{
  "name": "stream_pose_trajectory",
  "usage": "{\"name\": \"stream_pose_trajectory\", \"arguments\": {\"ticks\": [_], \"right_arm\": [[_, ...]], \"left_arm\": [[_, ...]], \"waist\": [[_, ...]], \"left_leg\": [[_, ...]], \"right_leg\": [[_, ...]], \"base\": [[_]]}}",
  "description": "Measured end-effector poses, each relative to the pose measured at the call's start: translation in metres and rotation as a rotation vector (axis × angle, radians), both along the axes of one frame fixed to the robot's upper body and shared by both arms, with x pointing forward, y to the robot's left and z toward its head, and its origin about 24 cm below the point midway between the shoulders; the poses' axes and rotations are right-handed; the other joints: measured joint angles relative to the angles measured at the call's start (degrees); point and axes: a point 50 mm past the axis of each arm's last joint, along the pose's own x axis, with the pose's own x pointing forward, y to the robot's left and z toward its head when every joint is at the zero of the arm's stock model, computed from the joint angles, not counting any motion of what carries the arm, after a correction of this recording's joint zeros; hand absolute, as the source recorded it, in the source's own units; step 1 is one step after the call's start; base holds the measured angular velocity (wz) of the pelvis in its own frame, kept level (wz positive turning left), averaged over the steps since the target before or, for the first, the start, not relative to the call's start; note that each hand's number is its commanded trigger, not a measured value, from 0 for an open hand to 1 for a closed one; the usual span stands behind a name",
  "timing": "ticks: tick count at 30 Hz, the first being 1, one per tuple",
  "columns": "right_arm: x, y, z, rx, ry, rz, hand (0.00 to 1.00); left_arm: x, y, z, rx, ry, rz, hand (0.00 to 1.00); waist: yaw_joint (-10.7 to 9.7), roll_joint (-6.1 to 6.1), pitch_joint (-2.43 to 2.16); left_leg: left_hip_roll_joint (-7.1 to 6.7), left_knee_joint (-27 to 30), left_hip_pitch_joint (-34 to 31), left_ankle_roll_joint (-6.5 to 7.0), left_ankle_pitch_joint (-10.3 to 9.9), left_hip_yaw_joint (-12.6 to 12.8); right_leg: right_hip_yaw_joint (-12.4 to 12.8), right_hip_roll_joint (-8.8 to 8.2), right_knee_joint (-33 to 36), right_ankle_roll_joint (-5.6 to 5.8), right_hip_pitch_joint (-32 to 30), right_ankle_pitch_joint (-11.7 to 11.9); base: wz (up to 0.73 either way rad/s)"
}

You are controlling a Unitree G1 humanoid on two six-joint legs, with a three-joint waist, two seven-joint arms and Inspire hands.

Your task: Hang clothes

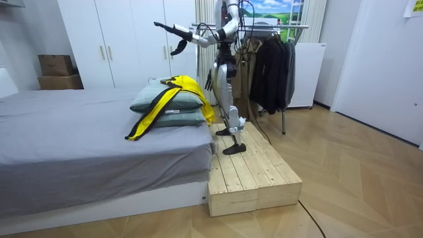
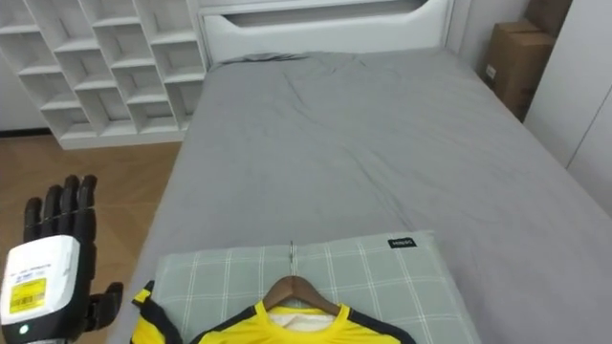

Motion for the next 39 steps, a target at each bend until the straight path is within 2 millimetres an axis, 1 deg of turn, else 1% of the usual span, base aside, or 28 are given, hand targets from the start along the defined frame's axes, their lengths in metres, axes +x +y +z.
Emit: {"name": "stream_pose_trajectory", "arguments": {"ticks": [4,8,10,15,18,20,21,22,25,28,30,32,33,35,37,39], "right_arm": [[0.002,0.000,0.000,0.002,-0.005,0.010,0.00],[0.002,0.000,0.000,0.001,-0.005,0.011,0.00],[0.002,0.000,0.000,-0.001,-0.005,0.010,0.00],[0.004,0.000,0.001,-0.006,-0.020,0.018,0.00],[0.006,0.000,0.001,-0.006,-0.024,0.019,0.00],[0.007,0.000,0.001,-0.006,-0.026,0.020,0.00],[0.008,0.000,0.001,-0.006,-0.026,0.020,0.00],[0.009,0.000,0.001,-0.008,-0.029,0.020,0.00],[0.011,-0.001,0.001,-0.013,-0.031,0.016,0.00],[0.011,-0.001,0.001,-0.019,-0.029,0.018,0.00],[0.011,-0.001,0.001,-0.020,-0.029,0.024,0.00],[0.012,0.000,0.001,-0.020,-0.030,0.028,0.00],[0.012,0.000,0.001,-0.019,-0.027,0.027,0.00],[0.011,0.000,0.001,-0.018,-0.025,0.027,0.00],[0.011,0.001,0.001,-0.013,-0.021,0.024,0.00],[0.010,0.001,0.001,-0.014,-0.017,0.014,0.00]], "left_arm": [[0.003,-0.007,-0.003,0.034,0.058,-0.050,0.00],[0.012,-0.021,-0.001,0.036,0.086,-0.110,0.00],[0.016,-0.030,0.003,0.046,0.086,-0.152,0.00],[0.025,-0.040,0.006,0.079,0.117,-0.209,0.00],[0.030,-0.048,0.007,0.081,0.136,-0.239,0.00],[0.030,-0.051,0.007,0.080,0.152,-0.248,0.00],[0.030,-0.052,0.006,0.081,0.164,-0.254,0.00],[0.030,-0.052,0.005,0.082,0.178,-0.256,0.00],[0.030,-0.053,0.001,0.086,0.216,-0.255,0.00],[0.029,-0.051,-0.003,0.107,0.247,-0.250,0.00],[0.029,-0.050,-0.007,0.113,0.275,-0.243,0.00],[0.028,-0.048,-0.010,0.119,0.293,-0.234,0.00],[0.027,-0.046,-0.016,0.129,0.318,-0.225,0.00],[0.024,-0.044,-0.024,0.136,0.367,-0.209,0.00],[0.020,-0.039,-0.035,0.138,0.437,-0.184,0.00],[0.016,-0.039,-0.044,0.130,0.482,-0.168,0.00]], "waist": [[-1.5,-0.01,-0.02],[-1.6,-0.04,0.00],[-1.6,-0.01,-0.02],[-1.7,0.05,-0.04],[-1.8,0.10,0.03],[-1.9,0.11,0.04],[-2.4,0.17,0.08],[-2.9,0.32,0.16],[-3.4,0.63,0.36],[-3.3,0.60,0.45],[-3.4,0.54,0.48],[-3.5,0.35,0.61],[-3.5,0.17,0.63],[-3.5,0.14,0.57],[-3.5,-0.19,0.50],[-3.3,-0.34,0.46]], "left_leg": [[-0.01,-0.2,0.2,0.00,0.0,0.0],[-0.08,-0.4,0.1,0.00,0.0,0.2],[-0.08,-0.4,0.1,0.00,0.0,0.2],[-0.08,-0.4,0.1,0.01,0.0,0.2],[-0.09,-0.5,0.2,0.01,0.0,0.2],[-0.09,-0.5,0.2,0.00,0.0,0.2],[-0.09,-0.5,0.2,0.00,0.0,0.2],[-0.09,-0.7,0.2,0.01,0.0,0.2],[-0.09,-1.3,0.6,0.01,0.0,0.9],[-0.09,-1.4,1.1,0.01,0.0,1.5],[-0.09,-1.4,1.1,0.01,0.0,1.6],[-0.09,-1.4,1.1,0.01,0.0,1.6],[-0.09,-1.4,1.2,0.01,0.0,1.6],[-0.09,-1.5,1.2,0.01,0.0,1.6],[-0.09,-1.5,1.3,0.02,0.0,1.5],[-0.08,-1.7,1.8,0.02,0.0,1.5]], "right_leg": [[0.3,0.00,0.1,-0.02,0.0,0.0],[1.5,0.01,0.1,-0.02,-0.1,0.0],[1.6,0.02,0.1,-0.02,-0.1,0.0],[1.5,0.02,0.0,-0.02,0.0,0.0],[1.7,0.01,0.0,-0.03,-0.2,0.0],[1.8,0.01,0.0,-0.03,-0.2,0.0],[1.8,0.01,0.0,-0.03,-0.2,0.0],[1.8,0.01,0.0,-0.02,-0.2,0.0],[2.6,0.02,-0.1,-0.02,-0.2,0.0],[3.0,0.01,-0.1,-0.02,-0.1,0.0],[3.1,0.00,-0.1,-0.02,-0.1,0.0],[3.0,0.01,-0.1,-0.02,-0.2,0.0],[3.0,0.01,-0.1,-0.02,-0.2,0.0],[3.0,0.01,-0.1,-0.02,-0.1,0.0],[2.9,0.04,-0.1,-0.02,-0.1,0.0],[3.1,0.05,0.1,-0.02,0.0,0.0]], "base": [[0.00],[0.00],[0.00],[0.00],[0.00],[0.00],[0.00],[0.00],[-0.07],[-0.12],[-0.02],[0.00],[0.00],[0.00],[0.00],[-0.02]]}}
